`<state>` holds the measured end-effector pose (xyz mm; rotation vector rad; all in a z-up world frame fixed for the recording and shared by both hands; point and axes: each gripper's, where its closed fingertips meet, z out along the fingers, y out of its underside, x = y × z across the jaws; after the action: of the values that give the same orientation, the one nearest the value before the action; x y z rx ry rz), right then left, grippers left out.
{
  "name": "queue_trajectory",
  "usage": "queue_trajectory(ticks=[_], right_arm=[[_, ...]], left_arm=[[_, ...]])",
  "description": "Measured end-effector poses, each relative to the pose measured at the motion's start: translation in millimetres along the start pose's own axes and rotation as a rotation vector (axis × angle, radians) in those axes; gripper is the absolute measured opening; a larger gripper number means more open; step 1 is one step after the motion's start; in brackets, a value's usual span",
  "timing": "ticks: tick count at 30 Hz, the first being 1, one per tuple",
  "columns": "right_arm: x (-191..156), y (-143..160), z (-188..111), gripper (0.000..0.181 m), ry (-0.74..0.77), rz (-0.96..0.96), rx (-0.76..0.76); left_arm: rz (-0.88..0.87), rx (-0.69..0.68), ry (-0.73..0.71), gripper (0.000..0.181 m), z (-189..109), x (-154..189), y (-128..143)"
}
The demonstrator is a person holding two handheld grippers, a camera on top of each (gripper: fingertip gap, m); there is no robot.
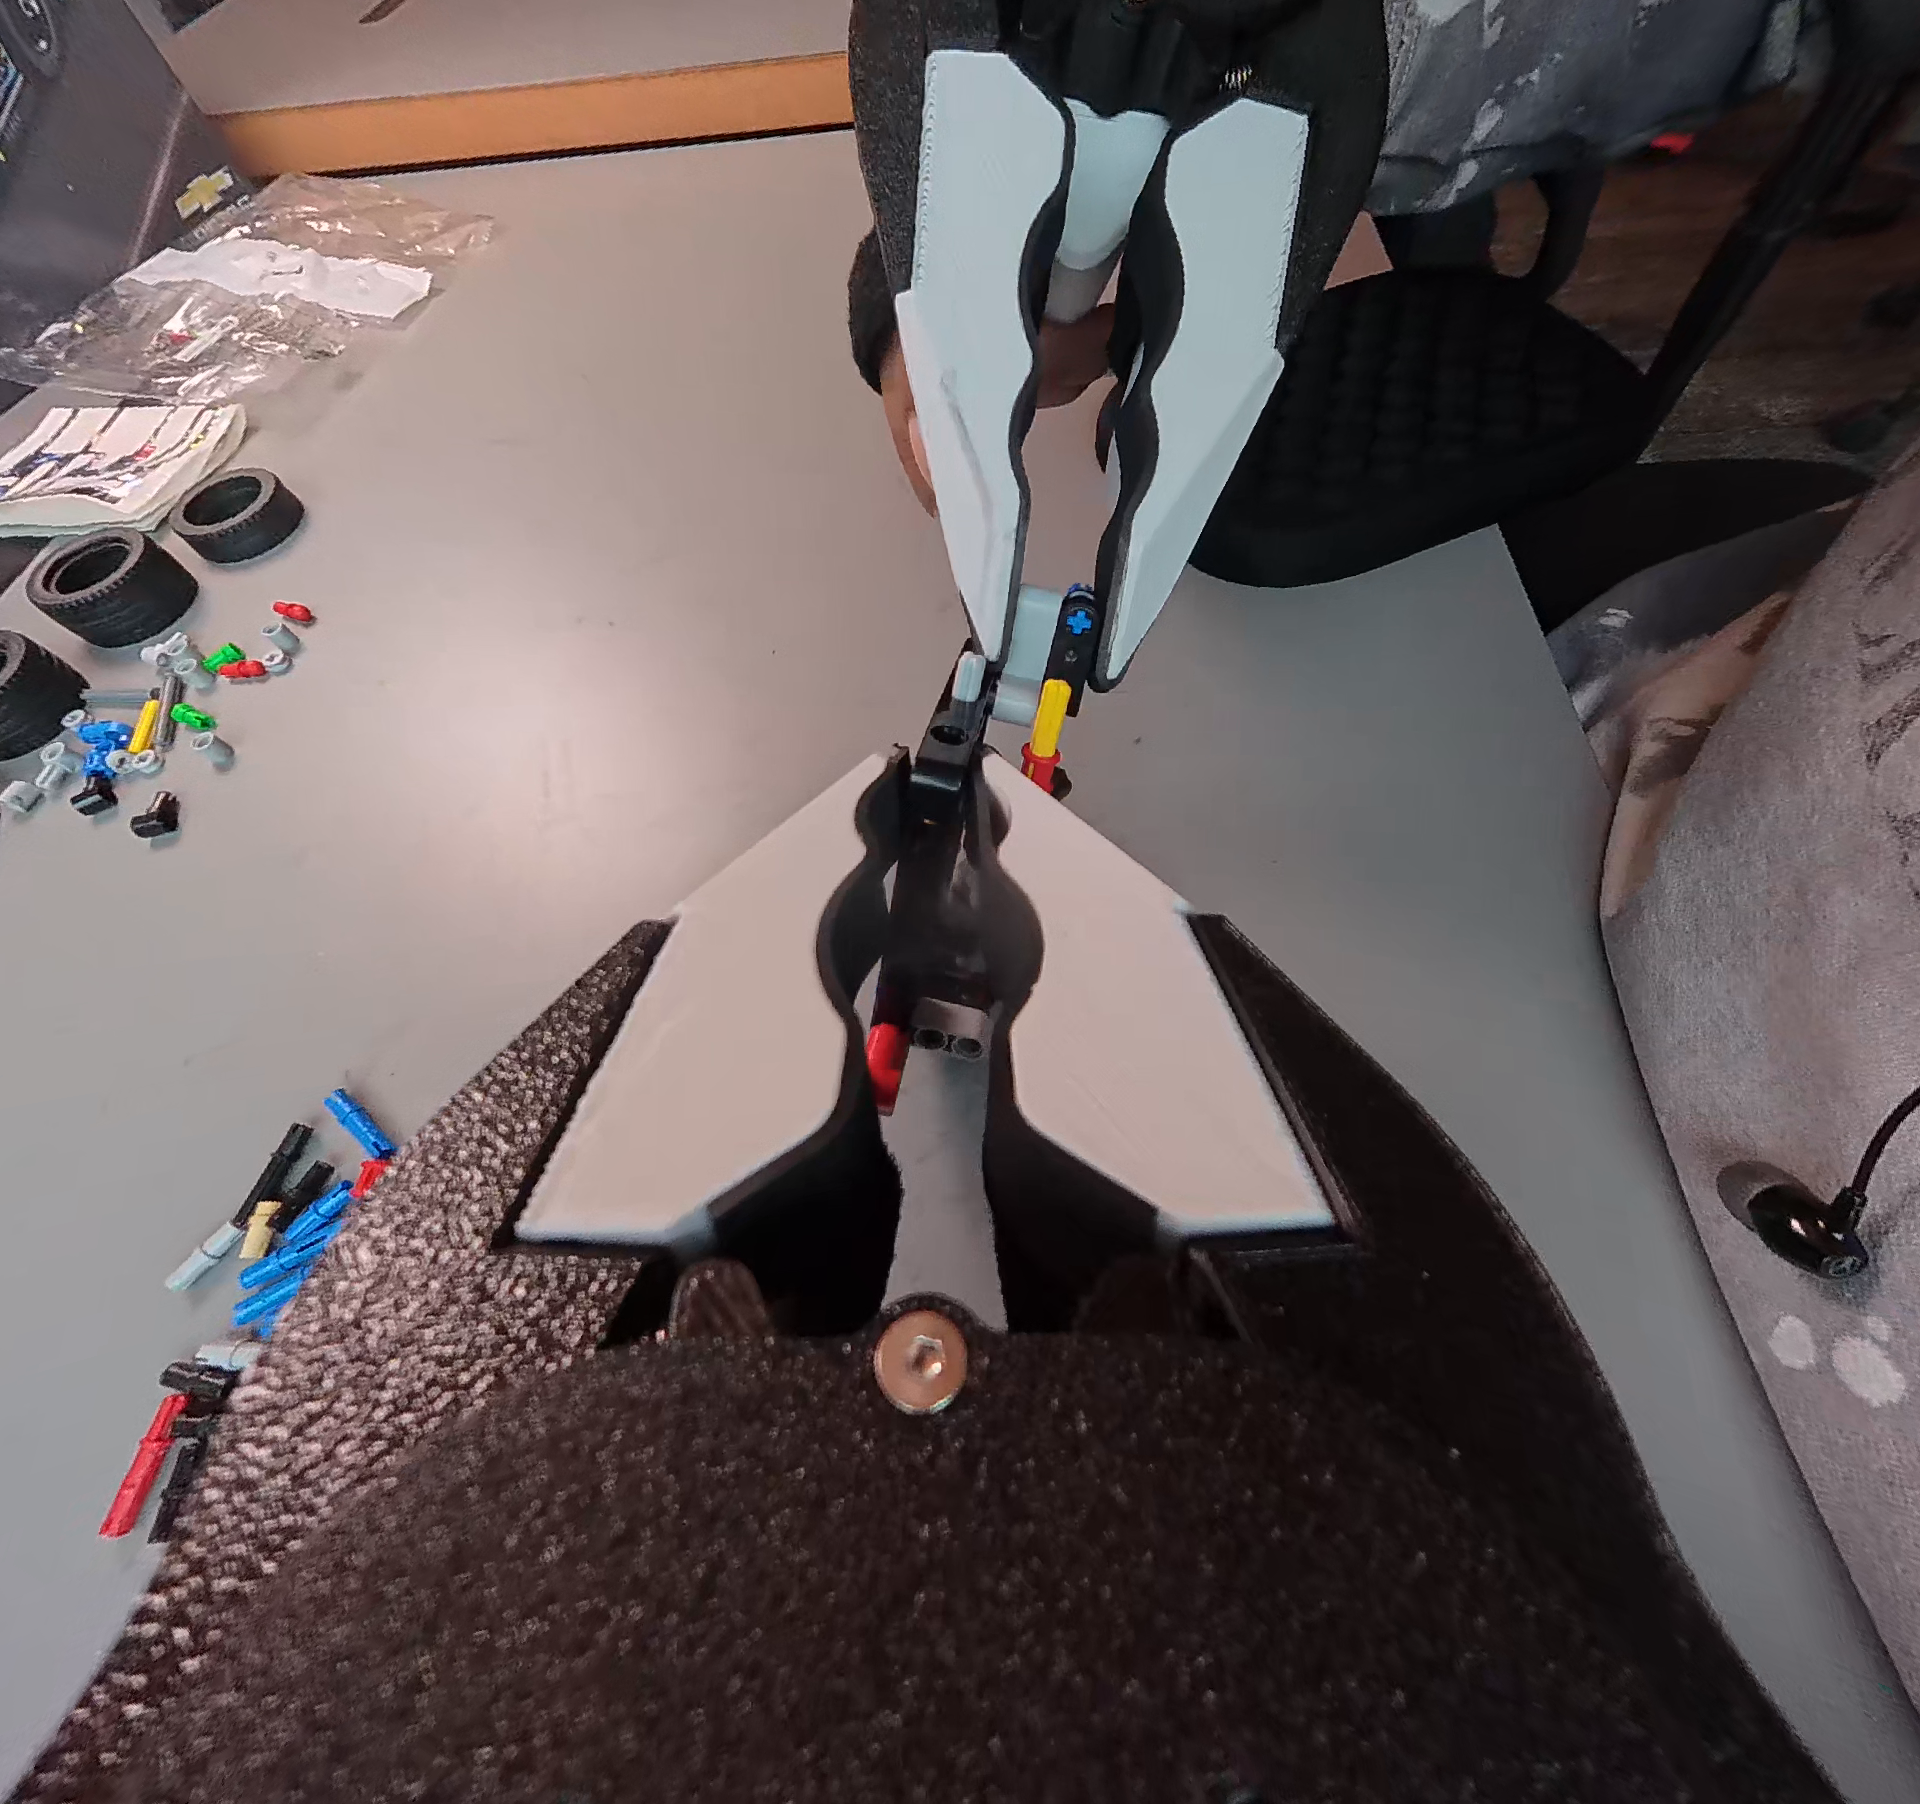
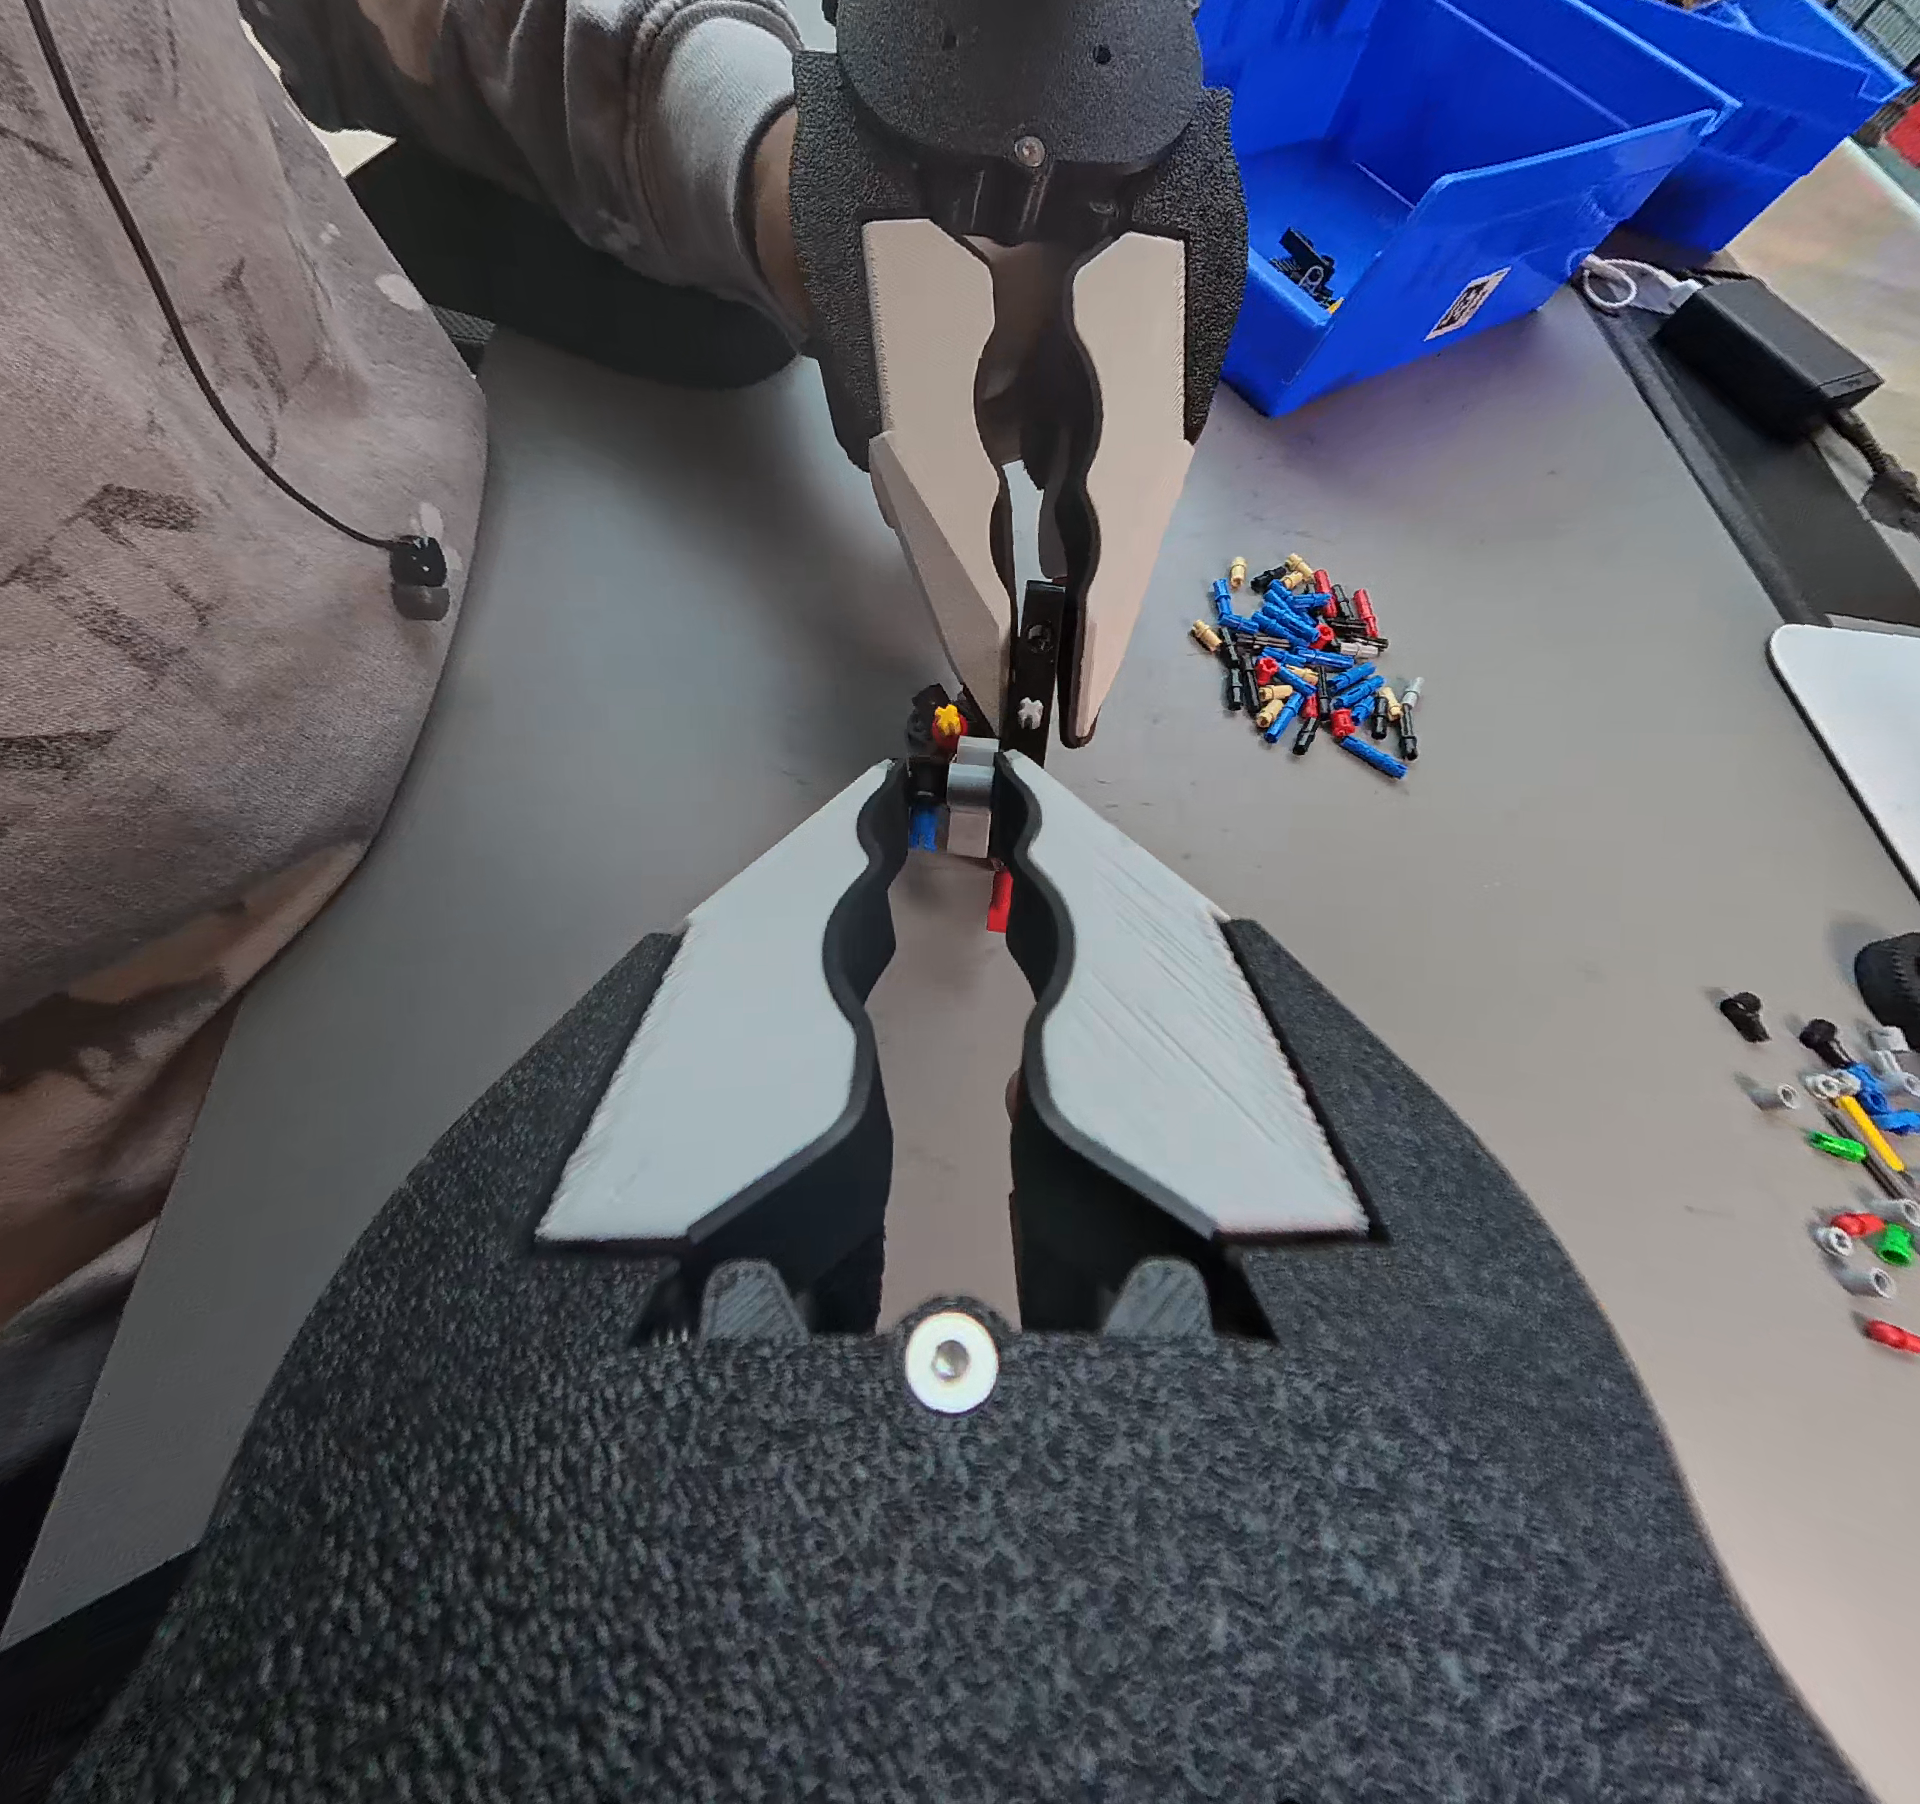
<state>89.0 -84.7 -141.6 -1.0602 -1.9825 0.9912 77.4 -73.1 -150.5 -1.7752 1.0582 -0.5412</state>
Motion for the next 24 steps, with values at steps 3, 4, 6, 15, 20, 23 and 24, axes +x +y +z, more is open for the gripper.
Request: queue_trajectory(ticks=[3,4,6,15,20,23,24], right_arm=[[-78.4,-20.3,20.5,0.016,-0.286,-0.065,0.033],[-55.1,-2.3,29.1,0.016,-0.064,-0.319,-0.096],[-11.3,-24.1,-3.4,0.016,0.049,-0.158,0.034],[22.9,-36.3,-39.3,0.017,0.144,0.081,0.221],[36.3,-31.6,-35.9,0.017,0.181,0.16,0.258],[40.0,-25.2,-33.3,0.017,0.194,0.174,0.225],[42.3,-22.4,-32.6,0.017,0.204,0.179,0.211]], left_arm=[[-0.026,-0.006,-0.271,0.006,-18.3,-59.1,3.9],[-0.1,0.052,-0.229,0.005,-25.7,-58.9,-8.2],[0.052,0.038,-0.157,0.006,-22.0,-26.1,-21.2],[-0.161,0.153,-0.067,0.008,-32.3,-30.2,-28.8],[-0.549,0.142,0.188,0.007,-21.2,-25.1,-15.4],[-0.763,0.031,0.367,0.008,-2.2,-18.2,2.5],[-0.784,-0.018,0.395,0.007,5.7,-17.8,9.8]])
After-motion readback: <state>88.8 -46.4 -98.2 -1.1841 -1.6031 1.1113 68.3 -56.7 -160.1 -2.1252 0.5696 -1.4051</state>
